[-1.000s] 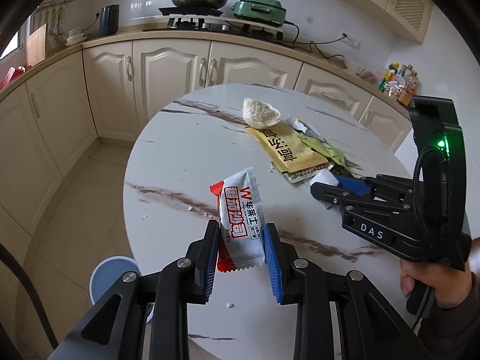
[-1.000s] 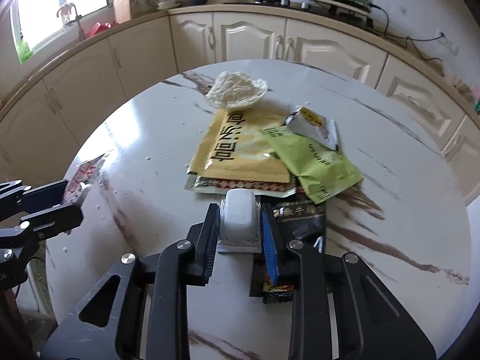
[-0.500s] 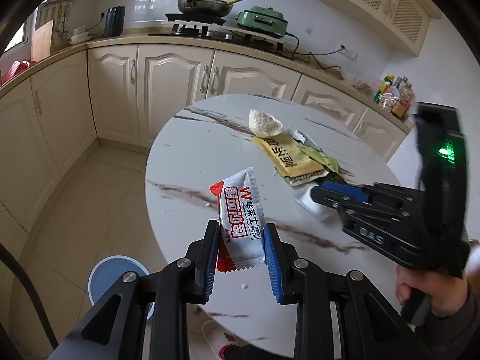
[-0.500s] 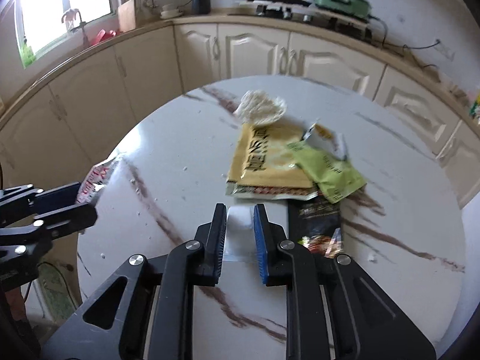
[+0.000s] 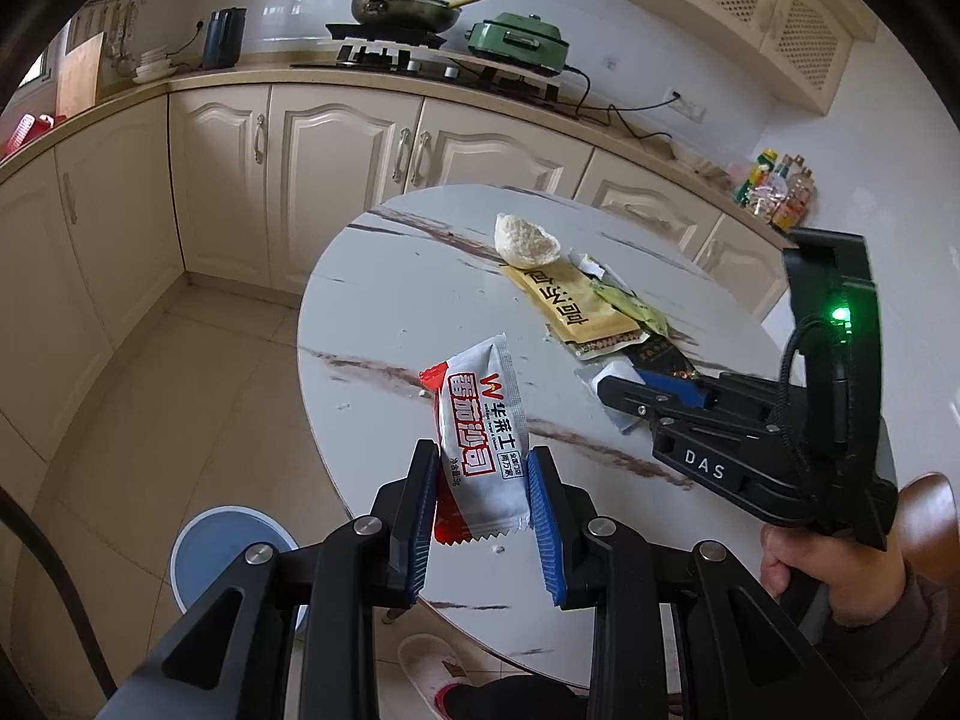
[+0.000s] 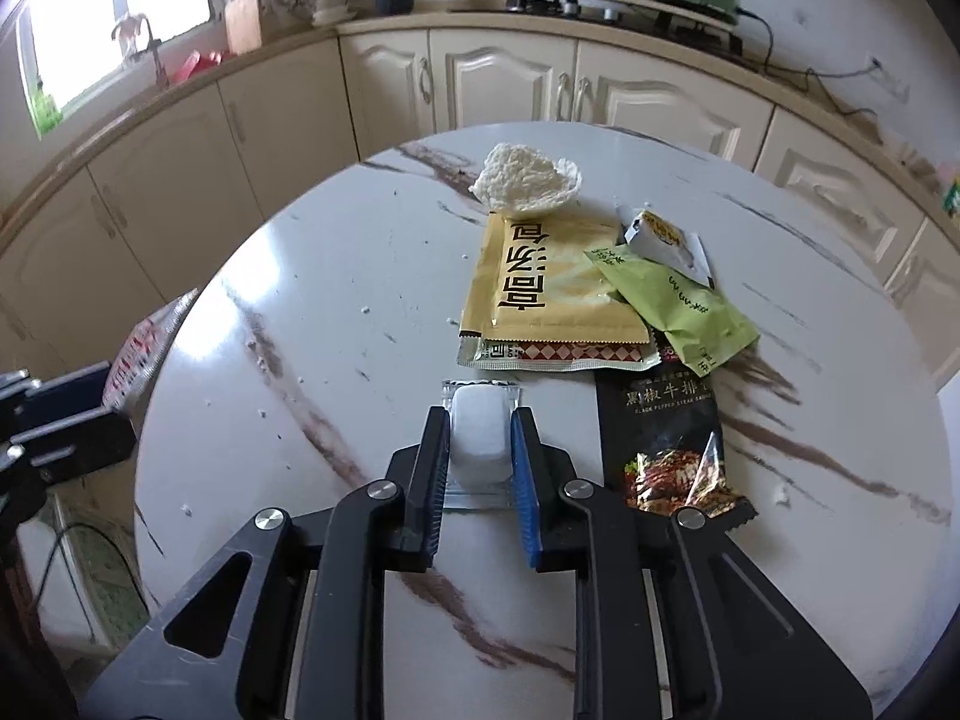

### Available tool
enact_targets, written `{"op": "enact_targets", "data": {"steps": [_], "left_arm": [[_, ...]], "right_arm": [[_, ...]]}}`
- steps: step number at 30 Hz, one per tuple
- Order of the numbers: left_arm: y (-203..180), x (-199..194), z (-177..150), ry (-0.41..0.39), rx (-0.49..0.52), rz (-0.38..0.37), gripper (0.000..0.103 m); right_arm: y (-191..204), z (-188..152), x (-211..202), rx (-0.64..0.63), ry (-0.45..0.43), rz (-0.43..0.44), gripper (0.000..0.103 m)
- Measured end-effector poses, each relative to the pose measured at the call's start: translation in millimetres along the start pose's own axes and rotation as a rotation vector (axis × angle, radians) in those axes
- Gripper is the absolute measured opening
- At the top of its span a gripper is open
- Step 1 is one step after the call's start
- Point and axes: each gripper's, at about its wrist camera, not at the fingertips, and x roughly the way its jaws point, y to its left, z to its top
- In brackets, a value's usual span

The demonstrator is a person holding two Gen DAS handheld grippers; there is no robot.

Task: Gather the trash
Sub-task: 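Carry wrapper and white packet over the blue bin and open both tools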

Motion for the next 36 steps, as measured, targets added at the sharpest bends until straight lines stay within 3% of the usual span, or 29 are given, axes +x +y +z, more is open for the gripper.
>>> {"op": "enact_targets", "data": {"steps": [9, 14, 18, 22, 27, 32, 36], "left_arm": [[25, -16, 2, -0.044, -0.049, 0.017, 0.026], [71, -47, -1, -0.093, -0.100, 0.102, 0.026], [118, -68, -11, -0.097, -0.160, 0.188, 0.026], [176, -70, -35, -0.037, -0.239, 0.274, 0.026], [232, -38, -62, 0.080, -0.328, 0.295, 0.026], [270, 18, -80, 0.202, -0.391, 0.284, 0.027], [292, 57, -83, 0.269, -0.422, 0.259, 0.032]], "right_arm": [[39, 11, -39, -0.045, -0.113, 0.001, 0.019], [108, 31, -55, -0.132, -0.174, 0.099, 0.019], [175, 44, -38, -0.202, -0.180, 0.187, 0.020], [240, 46, 1, -0.262, -0.128, 0.274, 0.020], [287, 34, 76, -0.288, -0.007, 0.302, 0.020], [301, 14, 157, -0.274, 0.168, 0.323, 0.020], [297, 5, 202, -0.238, 0.246, 0.326, 0.020]]}}
